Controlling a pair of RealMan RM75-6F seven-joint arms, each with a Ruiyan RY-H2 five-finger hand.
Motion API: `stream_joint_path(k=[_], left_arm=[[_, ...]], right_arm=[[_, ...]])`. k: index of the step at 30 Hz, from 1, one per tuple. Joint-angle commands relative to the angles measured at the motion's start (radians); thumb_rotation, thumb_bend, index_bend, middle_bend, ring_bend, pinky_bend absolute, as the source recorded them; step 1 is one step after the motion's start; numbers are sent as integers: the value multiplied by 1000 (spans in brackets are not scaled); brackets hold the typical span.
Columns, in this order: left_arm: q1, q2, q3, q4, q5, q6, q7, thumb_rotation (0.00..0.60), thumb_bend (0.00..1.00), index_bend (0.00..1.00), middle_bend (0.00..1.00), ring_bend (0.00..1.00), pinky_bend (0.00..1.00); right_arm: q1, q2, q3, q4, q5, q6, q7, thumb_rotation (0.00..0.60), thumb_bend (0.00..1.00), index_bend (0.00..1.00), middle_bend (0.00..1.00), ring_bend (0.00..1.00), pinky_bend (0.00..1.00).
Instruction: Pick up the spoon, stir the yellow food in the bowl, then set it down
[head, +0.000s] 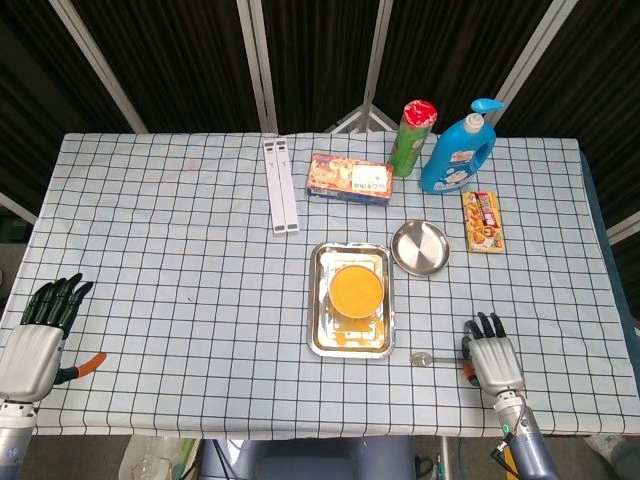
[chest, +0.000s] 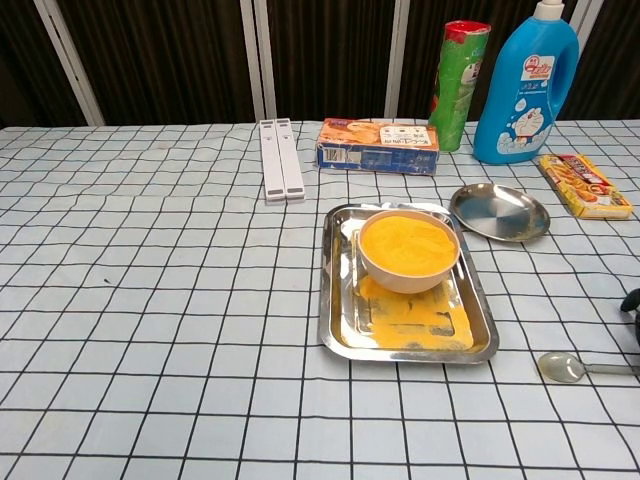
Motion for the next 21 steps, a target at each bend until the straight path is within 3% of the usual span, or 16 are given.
stream_joint_path(k=[1, 11, 21], left_arm=[[0, 0, 0, 0, -1, -1, 0, 600, 0, 0, 0, 0, 35], [-3, -7, -1, 3, 4, -2, 8, 600, 0, 0, 0, 0, 35], [-6, -9, -3, 6, 5, -3, 7, 600, 0, 0, 0, 0, 36]], right_arm=[[3, 16, 6, -24, -13, 13, 8, 600, 470, 606, 231, 10, 0], [30, 80, 56, -123, -15, 41, -4, 600, 536, 606, 416, 201, 0], [93, 106, 124, -152, 79, 14, -112, 600, 583, 606, 490, 278, 3]])
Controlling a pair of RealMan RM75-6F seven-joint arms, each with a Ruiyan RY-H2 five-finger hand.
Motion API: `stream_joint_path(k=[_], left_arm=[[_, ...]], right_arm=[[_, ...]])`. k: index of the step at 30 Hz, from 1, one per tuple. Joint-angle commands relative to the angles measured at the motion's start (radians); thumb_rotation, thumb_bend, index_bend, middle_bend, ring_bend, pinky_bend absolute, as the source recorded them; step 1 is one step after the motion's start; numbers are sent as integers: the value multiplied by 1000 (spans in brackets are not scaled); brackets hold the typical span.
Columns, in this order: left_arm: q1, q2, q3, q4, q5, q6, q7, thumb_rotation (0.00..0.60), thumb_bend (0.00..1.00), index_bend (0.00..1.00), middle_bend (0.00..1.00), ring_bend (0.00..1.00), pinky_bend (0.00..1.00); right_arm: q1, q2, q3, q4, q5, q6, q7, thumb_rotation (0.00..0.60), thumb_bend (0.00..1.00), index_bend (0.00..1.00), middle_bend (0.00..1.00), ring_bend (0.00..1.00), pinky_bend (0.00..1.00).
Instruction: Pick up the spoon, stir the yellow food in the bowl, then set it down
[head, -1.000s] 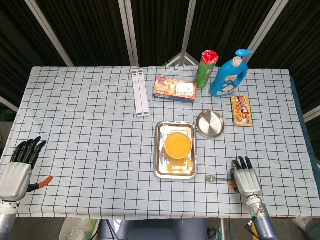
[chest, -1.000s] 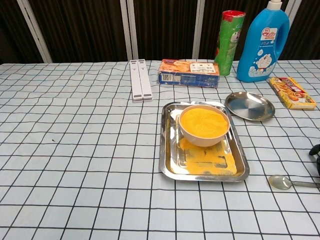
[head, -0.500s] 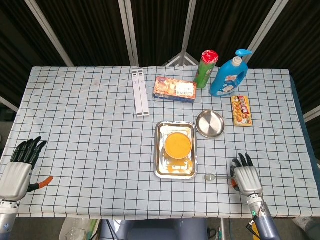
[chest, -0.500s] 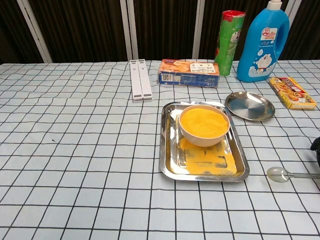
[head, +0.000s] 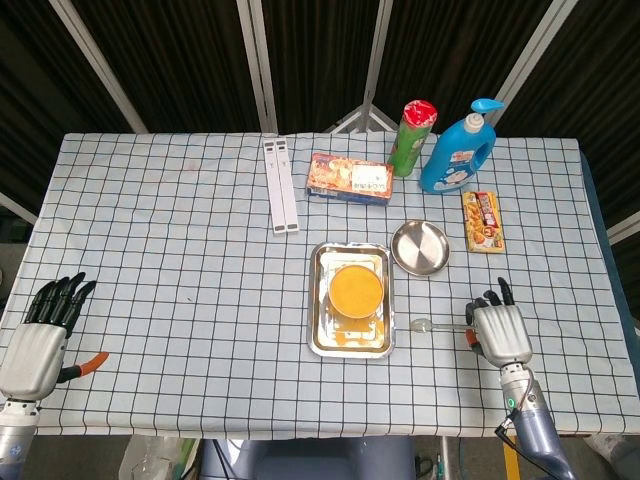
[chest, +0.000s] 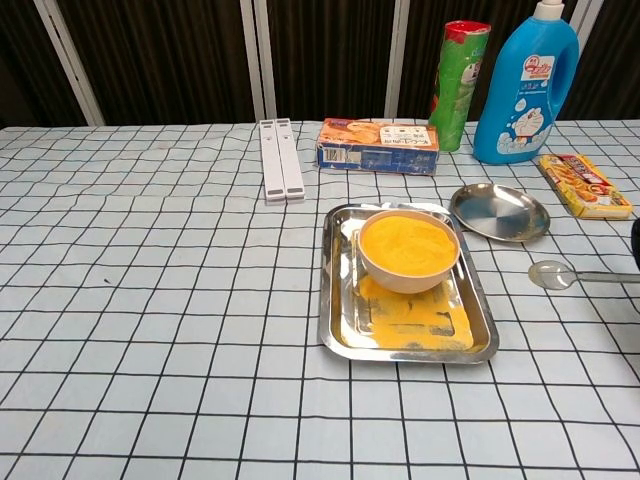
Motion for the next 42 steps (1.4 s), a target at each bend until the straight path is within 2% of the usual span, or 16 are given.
stream_joint_path(k=[1, 9, 21, 42], left_arm=[[0, 0, 0, 1, 0, -1, -1, 600, 0, 0, 0, 0, 36], [-3, 0, 0, 4, -2, -4, -5, 600, 0, 0, 0, 0, 36], [-5, -1, 0, 6, -2, -7, -6, 600, 0, 0, 0, 0, 35], [-9, 1, 1, 15, 5, -6, -20, 600, 0, 0, 0, 0, 36]], right_arm=[[25, 2, 20, -3, 36, -12, -41, 600, 584, 606, 505, 290, 3], [67, -9, 36, -1, 106, -29, -113, 600, 627, 606, 537, 306, 2], [124, -20, 52, -26, 138, -25, -173, 600, 691, 615, 547, 307, 3], [270, -43, 109, -105, 254, 1, -350, 600, 722, 615, 558, 312, 2]])
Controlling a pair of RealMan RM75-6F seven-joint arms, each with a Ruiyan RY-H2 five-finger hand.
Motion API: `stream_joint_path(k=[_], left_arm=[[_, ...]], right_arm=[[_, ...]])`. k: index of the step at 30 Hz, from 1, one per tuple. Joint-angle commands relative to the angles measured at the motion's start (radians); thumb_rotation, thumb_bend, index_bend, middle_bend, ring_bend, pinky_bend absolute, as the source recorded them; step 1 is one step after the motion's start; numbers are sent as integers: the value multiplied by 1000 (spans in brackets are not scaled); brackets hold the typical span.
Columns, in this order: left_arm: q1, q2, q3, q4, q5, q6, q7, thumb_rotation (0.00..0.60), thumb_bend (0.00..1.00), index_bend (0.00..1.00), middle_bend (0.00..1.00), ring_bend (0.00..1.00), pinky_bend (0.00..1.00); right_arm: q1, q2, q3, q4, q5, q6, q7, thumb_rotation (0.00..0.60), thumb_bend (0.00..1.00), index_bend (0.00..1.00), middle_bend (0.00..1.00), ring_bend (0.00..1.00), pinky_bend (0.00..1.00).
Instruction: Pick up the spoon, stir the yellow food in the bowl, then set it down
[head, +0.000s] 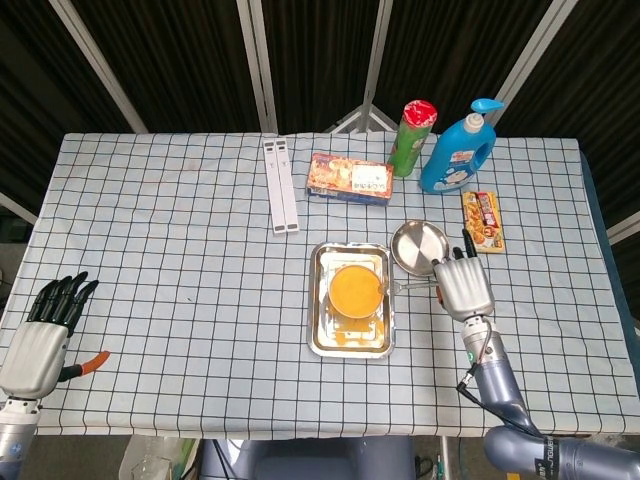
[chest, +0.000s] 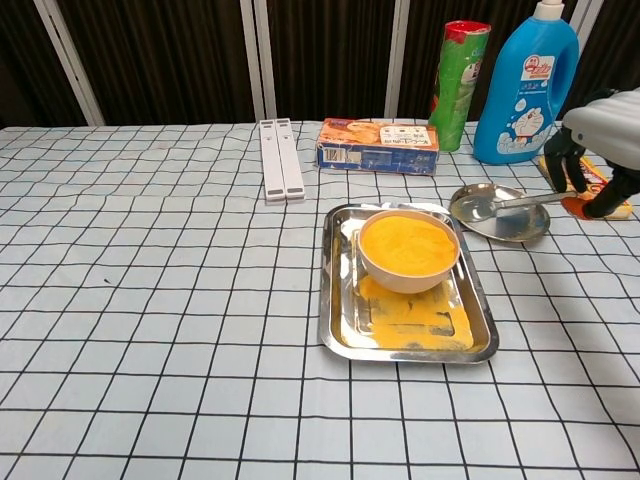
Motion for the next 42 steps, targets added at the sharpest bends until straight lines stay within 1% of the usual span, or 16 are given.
stream_joint_path(k=[1, 5, 9, 15, 19, 28, 31, 33, 35, 38, 40, 42], left_arm=[[0, 1, 1, 1, 2, 0, -2, 600, 0, 0, 0, 0, 36], [-2, 1, 2, 3, 4, -1, -6, 600, 0, 0, 0, 0, 36], [-2, 1, 4, 3, 7, 0, -5, 600, 0, 0, 0, 0, 36], [-3, 1, 6, 4, 9, -3, -8, 600, 0, 0, 0, 0, 36], [-4, 2, 7, 7, 10, -5, -13, 600, 0, 0, 0, 0, 36], [-9, 4, 7, 8, 5, -15, -21, 600, 0, 0, 0, 0, 35], [-9, 3, 7, 8, 5, -15, -18, 600, 0, 0, 0, 0, 35], [-9, 2, 7, 9, 1, -17, -18, 600, 0, 0, 0, 0, 36], [-11, 2, 5, 10, -4, -20, -20, 600, 0, 0, 0, 0, 36], [-12, 2, 5, 10, -7, -22, -20, 600, 0, 0, 0, 0, 35], [-12, 2, 5, 10, -6, -22, -18, 600, 0, 0, 0, 0, 35], [-12, 1, 5, 9, -5, -22, -17, 600, 0, 0, 0, 0, 35]], right_arm=[[20, -16, -2, -14, 19, 5, -27, 600, 722, 615, 558, 312, 3], [46, -44, -13, -20, 33, 20, -74, 600, 722, 615, 558, 312, 3], [73, -78, -10, -10, 75, 33, -116, 600, 722, 615, 558, 312, 3], [118, -133, -2, 49, 147, 42, -170, 600, 723, 615, 558, 313, 2], [136, -157, 4, 72, 191, 48, -182, 600, 722, 615, 558, 313, 3], [161, -189, -25, 58, 221, 76, -216, 600, 723, 603, 558, 313, 2], [169, -192, -28, 60, 219, 94, -227, 600, 720, 539, 542, 307, 2], [169, -187, -26, 54, 223, 103, -226, 600, 684, 473, 501, 283, 2], [168, -177, -24, 43, 227, 110, -220, 600, 620, 384, 442, 241, 2], [168, -161, -25, 26, 237, 119, -222, 600, 575, 275, 375, 211, 3], [168, -151, -27, 13, 245, 123, -222, 600, 561, 248, 365, 207, 3], [166, -141, -32, 0, 247, 126, -220, 600, 559, 246, 357, 197, 3]])
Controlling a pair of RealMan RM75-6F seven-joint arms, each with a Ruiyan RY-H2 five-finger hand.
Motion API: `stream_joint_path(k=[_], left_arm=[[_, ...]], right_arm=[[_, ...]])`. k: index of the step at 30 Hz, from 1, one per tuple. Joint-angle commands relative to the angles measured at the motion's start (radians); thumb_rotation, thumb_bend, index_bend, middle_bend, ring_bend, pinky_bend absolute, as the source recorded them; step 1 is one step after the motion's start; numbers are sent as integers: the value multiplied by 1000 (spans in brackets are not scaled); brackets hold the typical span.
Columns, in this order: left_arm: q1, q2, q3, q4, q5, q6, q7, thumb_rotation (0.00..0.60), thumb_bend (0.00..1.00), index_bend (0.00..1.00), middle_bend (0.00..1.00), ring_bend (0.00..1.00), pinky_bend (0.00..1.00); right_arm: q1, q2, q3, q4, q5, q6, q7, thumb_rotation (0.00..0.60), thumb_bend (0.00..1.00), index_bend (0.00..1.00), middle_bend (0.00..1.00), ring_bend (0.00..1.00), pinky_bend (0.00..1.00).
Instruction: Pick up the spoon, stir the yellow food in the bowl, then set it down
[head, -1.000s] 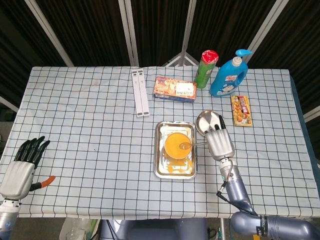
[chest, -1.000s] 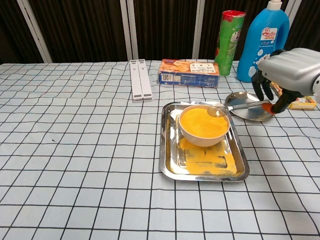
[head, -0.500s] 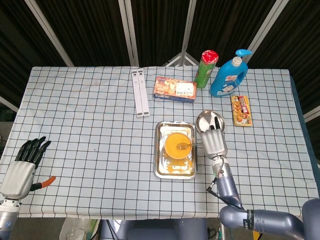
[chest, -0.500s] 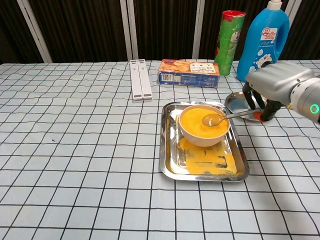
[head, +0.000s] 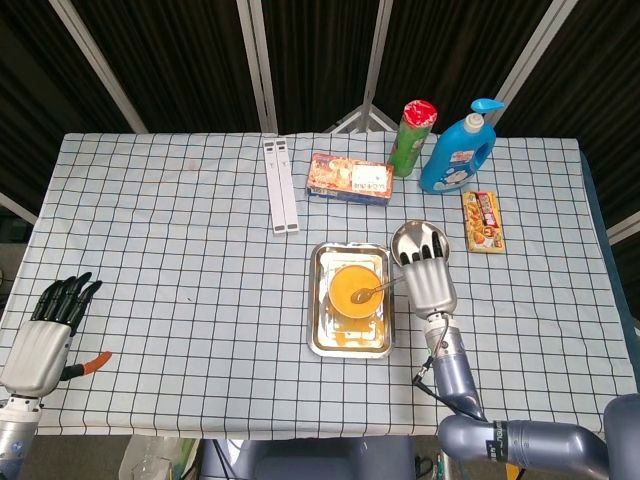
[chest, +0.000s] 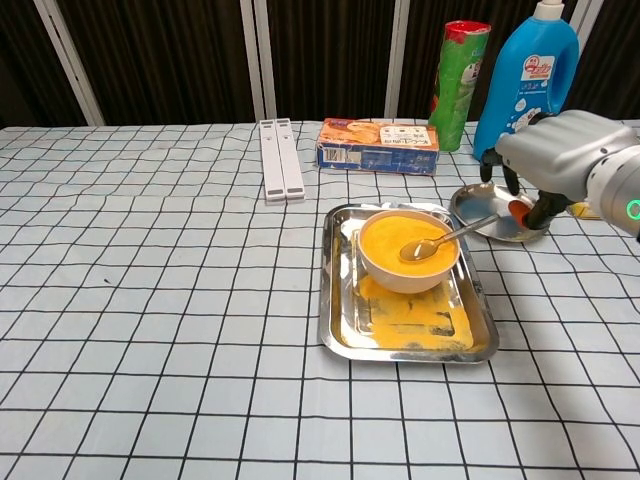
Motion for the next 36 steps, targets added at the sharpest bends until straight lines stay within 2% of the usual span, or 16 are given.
stream_joint_path(k=[1, 6, 10, 13, 33, 36], left_arm=[[0, 0, 0, -1, 0, 0, 1, 600, 0, 0, 0, 0, 36], [0, 0, 0, -2, -7, -4, -1, 600, 0, 0, 0, 0, 35], [-1, 0, -1, -4, -11, -7, -1, 600, 0, 0, 0, 0, 35], [-3, -2, -2, -4, -9, -6, 7, 600, 0, 0, 0, 0, 36], [-6, -6, -4, 3, -16, -10, 4, 600, 0, 0, 0, 0, 35], [-7, -6, -3, 2, -15, -11, 6, 600, 0, 0, 0, 0, 35]], right_arm=[[-3, 16, -7, -18, 1, 5, 4, 600, 559, 246, 347, 188, 3], [-19, 65, -42, -53, -18, -15, 38, 600, 586, 246, 255, 94, 0], [-29, 89, -63, -66, -21, -33, 64, 600, 790, 232, 173, 15, 0], [-36, 91, -79, -65, -30, -45, 88, 600, 854, 174, 135, 0, 0], [-22, 17, -102, 13, 14, -53, 95, 600, 865, 158, 119, 0, 0], [-23, 18, -107, 3, 9, -47, 94, 600, 865, 188, 119, 0, 0]])
